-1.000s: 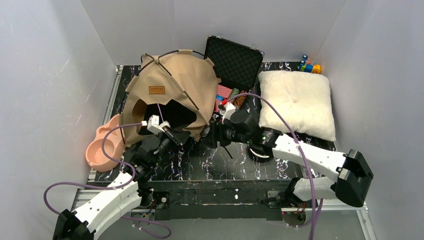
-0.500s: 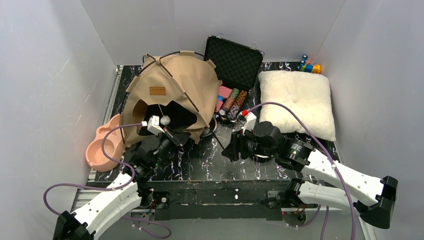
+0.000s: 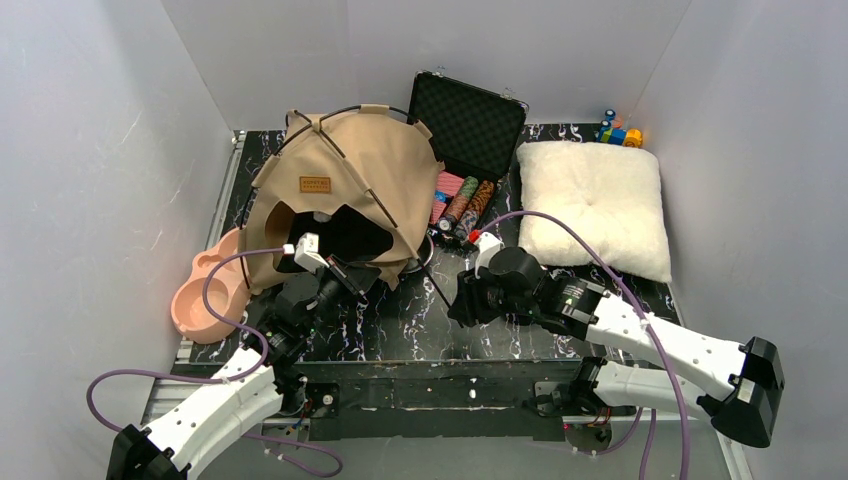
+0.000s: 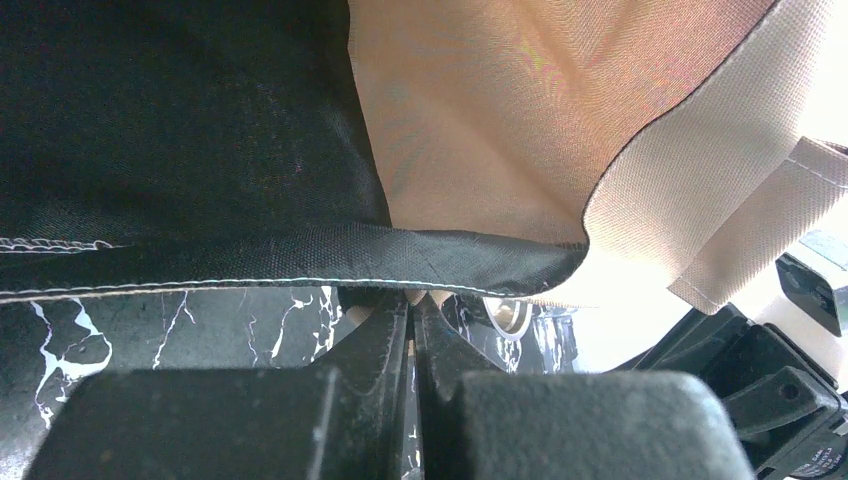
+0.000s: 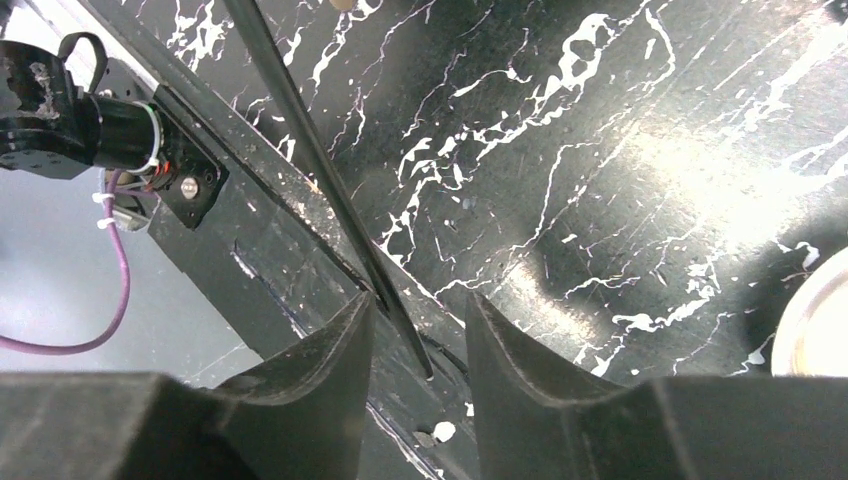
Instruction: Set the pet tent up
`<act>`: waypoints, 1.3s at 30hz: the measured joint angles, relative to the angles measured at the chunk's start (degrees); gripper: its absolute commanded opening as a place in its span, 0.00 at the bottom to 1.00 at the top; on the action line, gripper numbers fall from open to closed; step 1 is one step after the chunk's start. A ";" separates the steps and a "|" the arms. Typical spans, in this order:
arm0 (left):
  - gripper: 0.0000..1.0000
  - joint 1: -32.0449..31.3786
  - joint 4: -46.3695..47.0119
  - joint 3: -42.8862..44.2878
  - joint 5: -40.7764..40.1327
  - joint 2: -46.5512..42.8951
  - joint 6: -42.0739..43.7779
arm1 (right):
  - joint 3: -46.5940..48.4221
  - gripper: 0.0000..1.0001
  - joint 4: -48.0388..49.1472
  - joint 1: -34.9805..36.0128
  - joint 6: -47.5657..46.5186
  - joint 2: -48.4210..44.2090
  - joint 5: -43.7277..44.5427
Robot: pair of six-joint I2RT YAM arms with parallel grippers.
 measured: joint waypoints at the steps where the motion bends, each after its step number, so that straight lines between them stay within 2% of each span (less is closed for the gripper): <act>1: 0.00 0.00 -0.07 0.00 0.00 0.00 0.00 | 0.00 0.42 0.24 0.00 -0.13 0.20 -0.33; 12: 0.00 0.00 -0.35 0.22 -0.11 0.00 0.02 | -1.53 0.34 2.86 0.00 -0.11 0.66 -5.29; 14: 0.00 0.00 -0.46 0.33 -0.15 0.00 0.02 | -2.01 0.28 2.80 0.00 -0.09 0.66 -5.77; 18: 0.00 0.00 -0.66 0.48 -0.20 -0.11 0.09 | -2.71 0.05 2.86 0.00 -0.02 0.24 -6.03; 19: 0.00 0.00 -0.79 0.50 -0.20 -0.20 0.13 | -2.80 0.01 2.73 0.00 -0.09 -0.09 -6.12; 25: 0.00 0.00 -1.31 0.57 0.13 -0.79 1.05 | -2.80 0.01 4.11 0.39 0.26 -2.38 -6.03; 30: 0.00 0.00 -1.29 0.57 1.55 -1.97 3.37 | -3.54 0.01 11.02 0.46 1.66 -1.73 -4.13; 39: 0.00 0.11 -1.36 0.57 5.97 -2.10 8.44 | -1.68 0.01 27.08 0.55 1.18 10.19 0.68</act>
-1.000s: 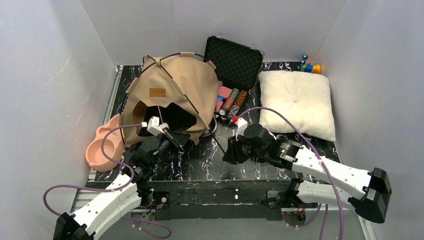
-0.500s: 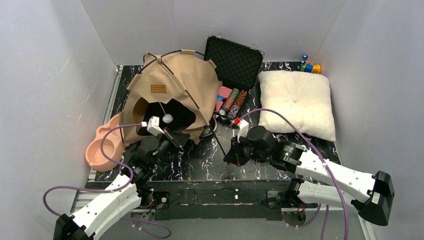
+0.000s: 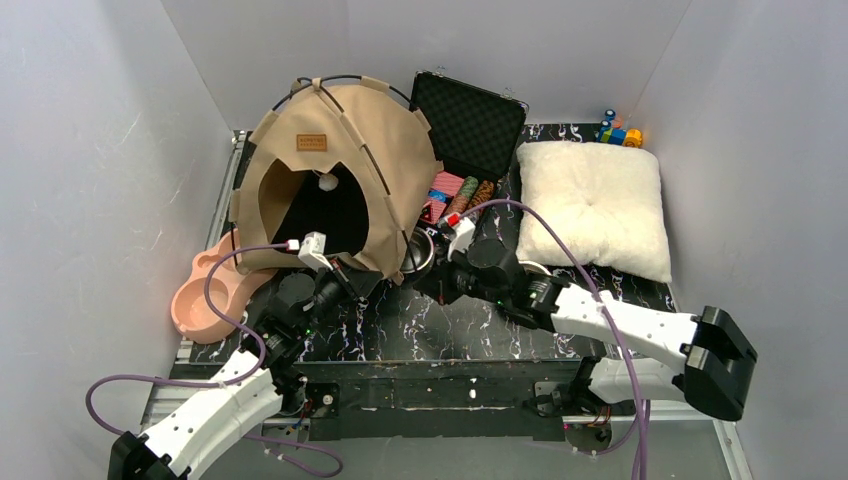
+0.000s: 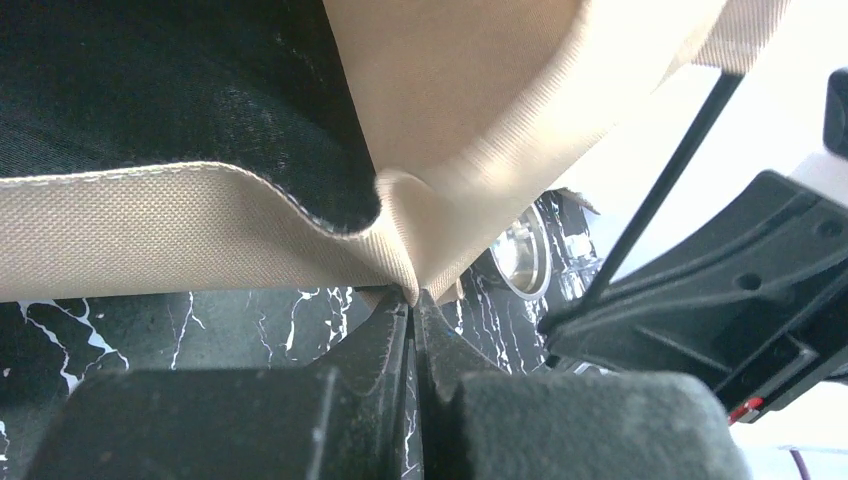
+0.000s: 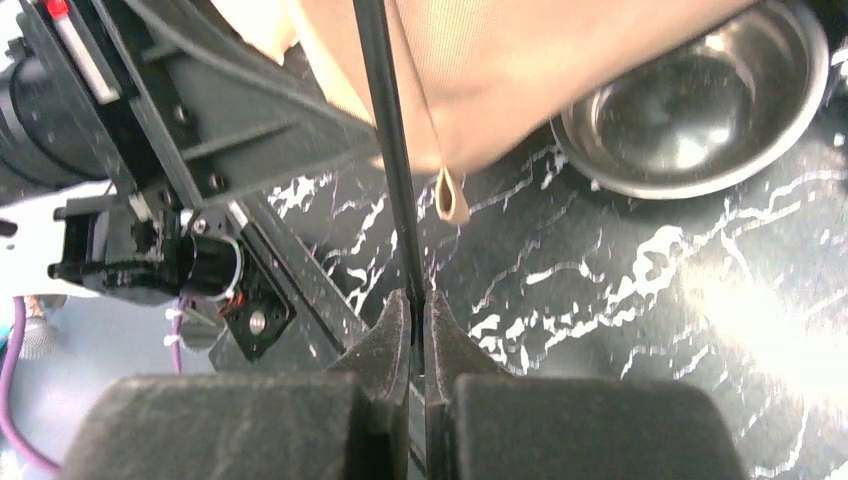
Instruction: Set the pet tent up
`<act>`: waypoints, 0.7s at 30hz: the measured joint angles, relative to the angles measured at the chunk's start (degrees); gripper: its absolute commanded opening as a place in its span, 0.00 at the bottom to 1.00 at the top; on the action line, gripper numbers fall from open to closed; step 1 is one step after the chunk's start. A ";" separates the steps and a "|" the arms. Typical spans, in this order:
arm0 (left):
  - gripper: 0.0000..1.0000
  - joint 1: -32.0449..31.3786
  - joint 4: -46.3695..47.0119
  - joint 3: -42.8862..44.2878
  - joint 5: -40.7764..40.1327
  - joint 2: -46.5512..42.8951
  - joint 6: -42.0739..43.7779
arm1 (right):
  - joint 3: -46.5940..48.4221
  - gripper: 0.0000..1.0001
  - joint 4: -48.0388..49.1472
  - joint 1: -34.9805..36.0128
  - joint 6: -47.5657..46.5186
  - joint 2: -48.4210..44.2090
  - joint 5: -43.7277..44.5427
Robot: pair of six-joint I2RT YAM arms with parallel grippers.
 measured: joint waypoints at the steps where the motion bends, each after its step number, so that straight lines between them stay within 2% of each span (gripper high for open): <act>1: 0.00 0.00 0.07 0.00 0.22 0.13 0.26 | 0.81 0.01 1.60 0.02 -0.22 1.44 0.44; 12: 0.00 0.39 2.60 -0.79 0.07 -1.66 -0.83 | 2.86 0.01 14.67 0.24 -3.91 9.81 4.72; 21: 0.00 0.63 2.73 -1.97 -1.90 -2.78 -1.36 | 3.80 0.01 16.44 -0.31 -5.31 10.99 5.38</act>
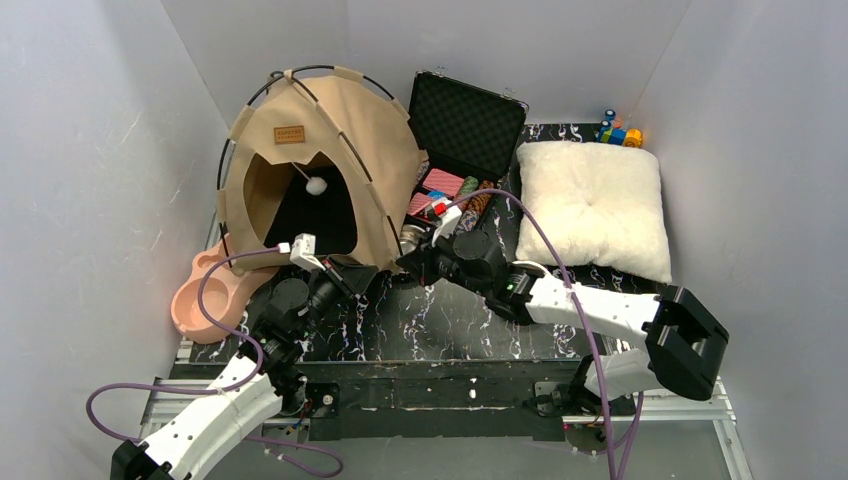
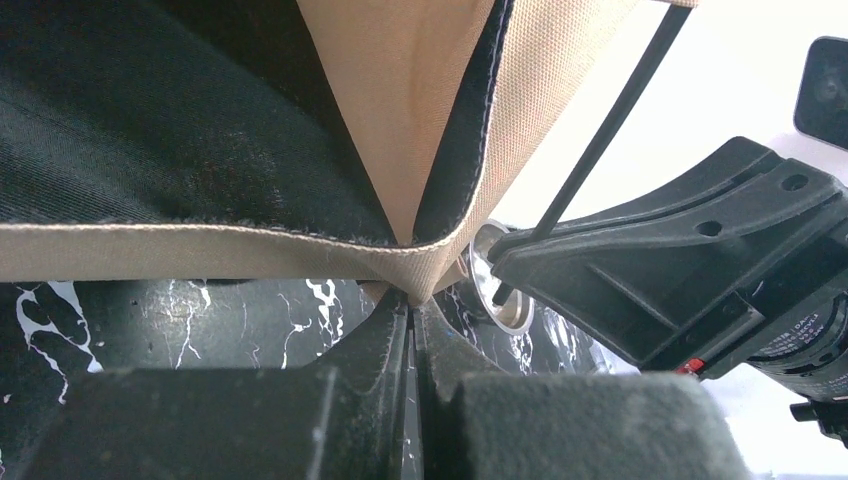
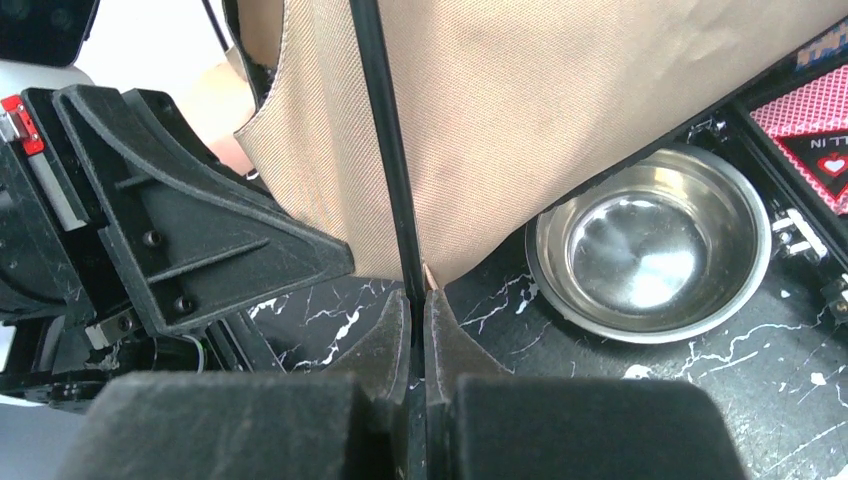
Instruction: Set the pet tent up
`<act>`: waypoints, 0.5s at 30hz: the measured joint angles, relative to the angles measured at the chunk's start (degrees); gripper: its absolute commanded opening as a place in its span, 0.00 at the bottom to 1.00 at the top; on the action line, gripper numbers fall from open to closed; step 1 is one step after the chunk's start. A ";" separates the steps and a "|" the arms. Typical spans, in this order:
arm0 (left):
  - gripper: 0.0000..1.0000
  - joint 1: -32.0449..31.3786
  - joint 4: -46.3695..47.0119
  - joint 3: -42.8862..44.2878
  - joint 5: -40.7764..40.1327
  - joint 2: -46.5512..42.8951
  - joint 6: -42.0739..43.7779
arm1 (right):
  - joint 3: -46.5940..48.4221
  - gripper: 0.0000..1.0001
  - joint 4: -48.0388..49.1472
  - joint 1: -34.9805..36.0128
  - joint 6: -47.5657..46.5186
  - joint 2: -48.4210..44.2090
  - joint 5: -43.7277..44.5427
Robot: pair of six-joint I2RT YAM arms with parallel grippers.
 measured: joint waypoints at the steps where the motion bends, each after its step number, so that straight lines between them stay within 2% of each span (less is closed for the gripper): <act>1: 0.00 0.07 0.15 -0.04 -0.13 0.00 0.00 | 0.26 0.01 0.07 -0.13 -0.17 0.22 -0.02; 15: 0.00 0.17 3.76 -2.73 -0.59 -0.11 0.15 | 1.88 0.01 4.20 -1.68 -0.33 5.35 -0.02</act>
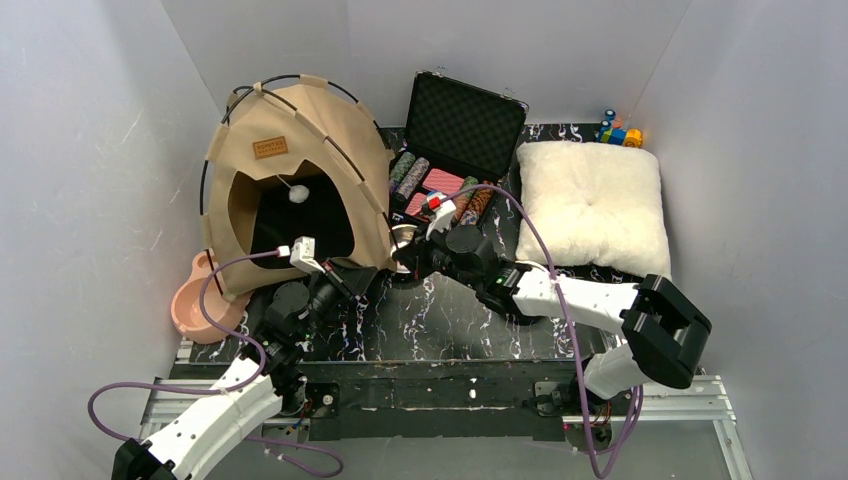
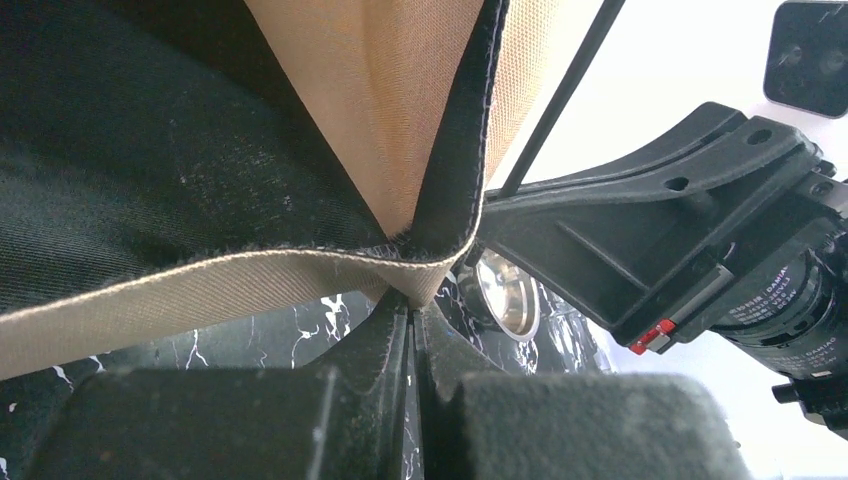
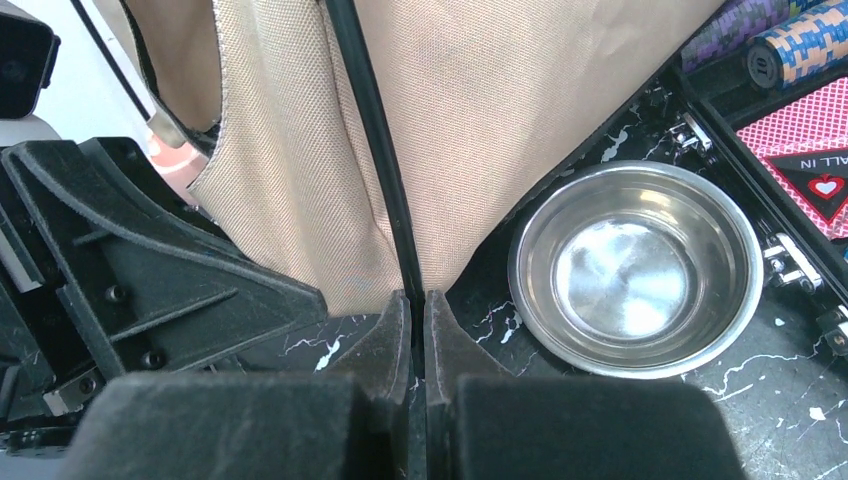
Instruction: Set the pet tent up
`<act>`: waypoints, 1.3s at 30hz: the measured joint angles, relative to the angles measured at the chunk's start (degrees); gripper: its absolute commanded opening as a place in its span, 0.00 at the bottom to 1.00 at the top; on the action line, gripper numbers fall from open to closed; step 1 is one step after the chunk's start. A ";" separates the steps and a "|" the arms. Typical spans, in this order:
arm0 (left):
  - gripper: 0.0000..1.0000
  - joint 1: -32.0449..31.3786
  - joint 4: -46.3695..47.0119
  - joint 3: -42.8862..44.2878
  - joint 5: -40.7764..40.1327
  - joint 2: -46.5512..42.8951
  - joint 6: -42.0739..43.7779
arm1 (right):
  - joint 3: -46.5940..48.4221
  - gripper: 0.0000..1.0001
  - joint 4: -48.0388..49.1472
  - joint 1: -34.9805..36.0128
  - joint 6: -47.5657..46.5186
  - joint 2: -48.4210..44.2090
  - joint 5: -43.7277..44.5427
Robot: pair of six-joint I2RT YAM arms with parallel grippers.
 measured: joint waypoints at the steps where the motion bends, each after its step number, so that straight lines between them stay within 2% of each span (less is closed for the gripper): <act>1: 0.00 0.02 0.15 -0.13 -0.02 -0.02 -0.02 | 0.17 0.01 0.17 -0.07 0.00 0.28 0.00; 39: 0.00 0.63 4.98 -3.63 -2.38 0.02 -1.66 | 6.51 0.01 3.82 -1.51 2.67 9.57 -0.83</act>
